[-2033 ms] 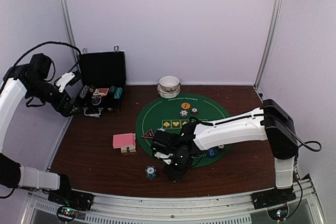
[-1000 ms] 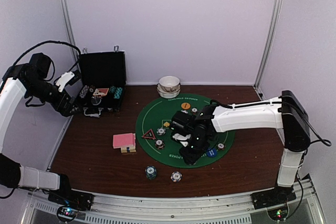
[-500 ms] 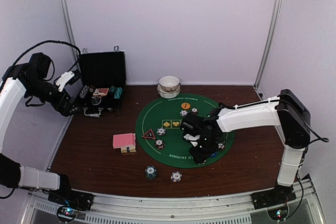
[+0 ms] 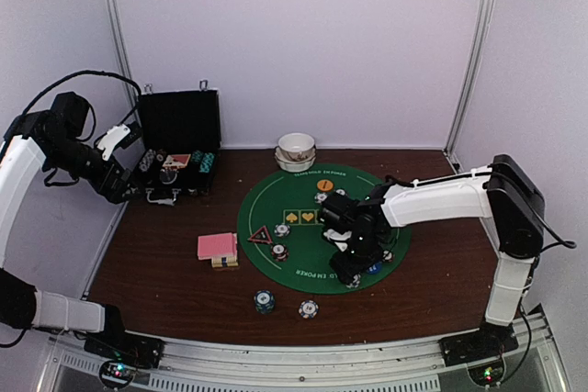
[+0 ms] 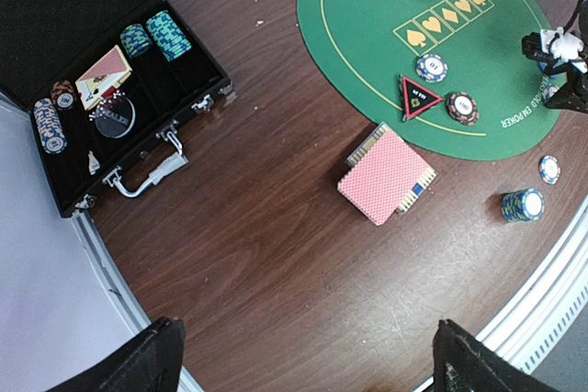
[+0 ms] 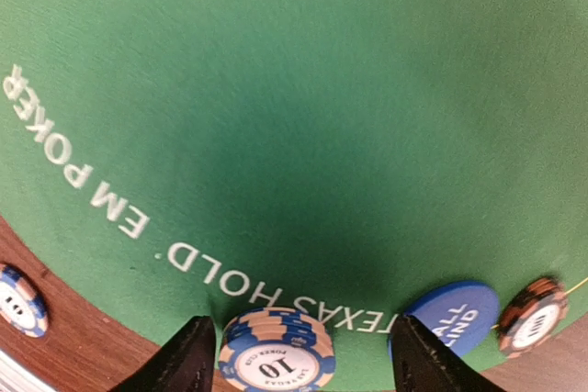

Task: Distribute texas hold em gaming equipment
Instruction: Place the poker chips pile in the small blind area, then pick up the pile of poker chips from the pile of poker chips.

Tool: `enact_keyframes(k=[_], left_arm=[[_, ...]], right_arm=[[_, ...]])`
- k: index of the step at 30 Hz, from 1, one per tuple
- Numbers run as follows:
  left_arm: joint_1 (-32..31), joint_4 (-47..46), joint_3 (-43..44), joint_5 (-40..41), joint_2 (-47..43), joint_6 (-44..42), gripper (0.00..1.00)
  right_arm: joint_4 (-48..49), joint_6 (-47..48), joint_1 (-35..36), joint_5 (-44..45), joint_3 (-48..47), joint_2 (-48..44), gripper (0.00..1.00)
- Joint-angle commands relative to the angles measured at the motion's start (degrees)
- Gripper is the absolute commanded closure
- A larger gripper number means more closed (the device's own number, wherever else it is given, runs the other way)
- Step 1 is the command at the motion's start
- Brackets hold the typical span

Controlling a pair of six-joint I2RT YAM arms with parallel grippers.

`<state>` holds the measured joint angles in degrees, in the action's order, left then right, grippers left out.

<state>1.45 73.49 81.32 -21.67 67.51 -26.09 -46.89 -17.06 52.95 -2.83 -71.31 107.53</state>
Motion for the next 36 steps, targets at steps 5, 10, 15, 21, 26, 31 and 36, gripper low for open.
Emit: enact_keyframes(k=[5,10,15,21,26,31,36], left_arm=[[0.40,-0.28,1.40,-0.44,-0.18,-0.36,0.02],[0.44,-0.33,1.36,-0.71,-0.27,-0.42,0.03],[0.40,-0.29,1.13,-1.17,-0.24,-0.63,0.02],[0.39,-0.34,0.87,-1.44,-0.34,-0.63,0.02],[0.40,-0.29,0.73,-1.62,-0.39,-0.63,0.02],[0.39,-0.28,1.01,-0.96,-0.53,-0.80,0.02],[0.37,-0.27,1.12,-0.70,-0.59,-0.81,0.03]], right_arm=[[-2.65,2.02,5.21,3.08,-11.88,-4.11,0.22],[-4.94,4.26,12.91,-2.00,-22.46,1.75,0.18],[-3.85,6.25,17.02,-5.40,-27.93,8.28,0.17],[-5.33,7.13,18.69,-6.73,-33.53,15.35,0.17],[-4.93,7.47,18.74,-6.39,-35.16,17.47,0.18],[-5.14,7.82,18.64,-7.19,-36.47,19.03,0.21],[-5.58,8.55,18.62,-8.10,-37.51,20.12,0.26]])
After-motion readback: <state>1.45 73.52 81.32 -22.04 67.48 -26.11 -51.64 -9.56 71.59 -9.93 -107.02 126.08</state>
